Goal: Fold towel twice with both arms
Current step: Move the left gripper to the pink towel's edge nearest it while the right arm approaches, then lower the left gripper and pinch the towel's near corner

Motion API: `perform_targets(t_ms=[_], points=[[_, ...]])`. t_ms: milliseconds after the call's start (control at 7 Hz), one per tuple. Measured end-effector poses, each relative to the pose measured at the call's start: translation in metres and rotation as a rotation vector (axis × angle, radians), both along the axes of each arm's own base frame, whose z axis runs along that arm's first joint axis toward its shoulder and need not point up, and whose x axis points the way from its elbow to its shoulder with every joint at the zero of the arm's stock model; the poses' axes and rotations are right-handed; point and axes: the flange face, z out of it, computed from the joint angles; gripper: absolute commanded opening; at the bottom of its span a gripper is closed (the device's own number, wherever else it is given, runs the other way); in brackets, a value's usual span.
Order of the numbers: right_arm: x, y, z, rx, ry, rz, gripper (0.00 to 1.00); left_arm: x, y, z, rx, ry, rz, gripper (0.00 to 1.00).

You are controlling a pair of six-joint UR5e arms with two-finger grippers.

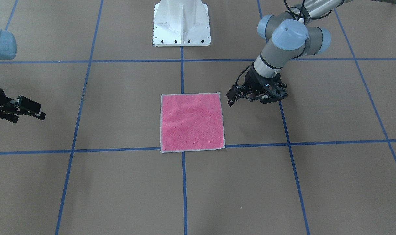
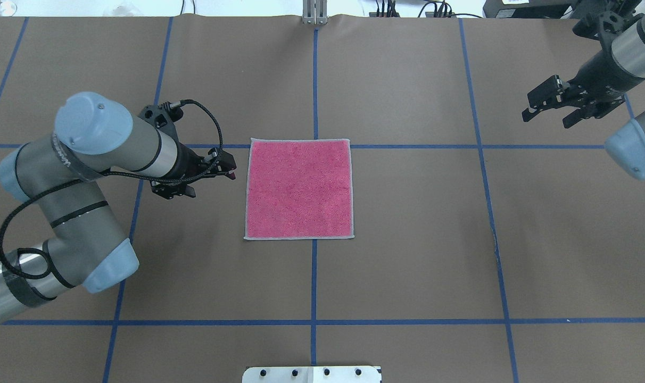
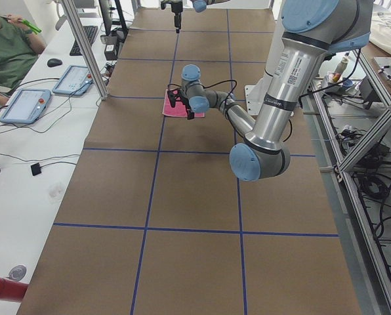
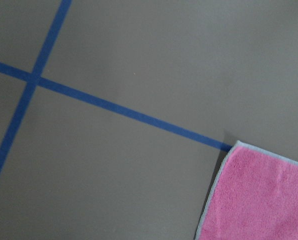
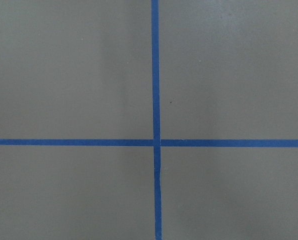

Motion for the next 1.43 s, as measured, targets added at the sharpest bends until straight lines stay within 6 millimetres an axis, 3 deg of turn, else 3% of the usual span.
perform_targets(t_ms=[286,571,857,1286,1429], points=[[-0.002,0.001,0.000,-0.002,-0.003,-0.005,1.00,0.047,0.022,-0.012,0.001,-0.008,0.007,0.99],[-0.003,0.001,-0.001,-0.002,-0.005,-0.008,1.00,0.074,0.029,-0.014,-0.003,-0.023,0.022,0.99],[-0.003,0.001,-0.002,-0.001,-0.007,-0.008,1.00,0.091,0.038,-0.006,-0.009,-0.042,0.042,0.98],[-0.003,0.000,-0.003,0.000,-0.007,-0.008,1.00,0.102,0.047,-0.006,-0.003,-0.048,0.052,0.83],[-0.003,0.000,-0.003,0.000,-0.007,-0.007,1.00,0.102,0.047,-0.006,-0.003,-0.048,0.053,0.83]])
